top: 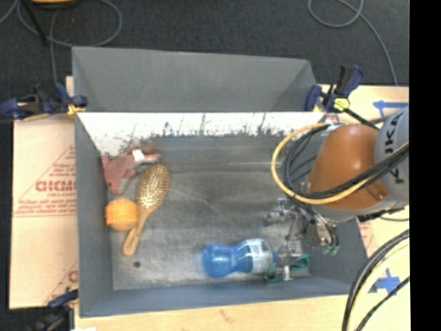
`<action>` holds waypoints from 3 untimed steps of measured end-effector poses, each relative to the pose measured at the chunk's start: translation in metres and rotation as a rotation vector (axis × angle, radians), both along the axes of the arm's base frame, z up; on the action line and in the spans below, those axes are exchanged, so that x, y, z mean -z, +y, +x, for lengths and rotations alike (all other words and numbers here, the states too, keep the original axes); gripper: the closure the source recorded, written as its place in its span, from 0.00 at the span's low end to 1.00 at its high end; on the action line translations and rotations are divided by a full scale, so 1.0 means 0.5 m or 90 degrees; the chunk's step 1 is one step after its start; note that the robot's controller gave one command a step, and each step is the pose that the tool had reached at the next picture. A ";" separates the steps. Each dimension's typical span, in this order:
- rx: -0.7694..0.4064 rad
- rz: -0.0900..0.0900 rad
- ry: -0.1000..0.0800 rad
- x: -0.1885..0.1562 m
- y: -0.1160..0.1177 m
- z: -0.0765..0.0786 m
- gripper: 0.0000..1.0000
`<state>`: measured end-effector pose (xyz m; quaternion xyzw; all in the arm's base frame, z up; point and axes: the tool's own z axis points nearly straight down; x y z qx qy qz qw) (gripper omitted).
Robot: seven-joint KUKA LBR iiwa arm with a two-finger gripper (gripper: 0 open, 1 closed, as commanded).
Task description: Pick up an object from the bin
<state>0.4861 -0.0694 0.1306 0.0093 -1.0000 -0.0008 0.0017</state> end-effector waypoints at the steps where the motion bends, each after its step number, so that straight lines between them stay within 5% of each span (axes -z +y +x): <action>1: -0.054 -0.007 -0.002 0.100 0.077 0.040 1.00; 2: -0.055 -0.004 -0.005 0.109 0.082 0.038 0.00; 3: -0.056 -0.004 -0.005 0.111 0.084 0.038 0.00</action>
Offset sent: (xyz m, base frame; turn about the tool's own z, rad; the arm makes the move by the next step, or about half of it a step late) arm 0.0000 0.0000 0.0000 0.0000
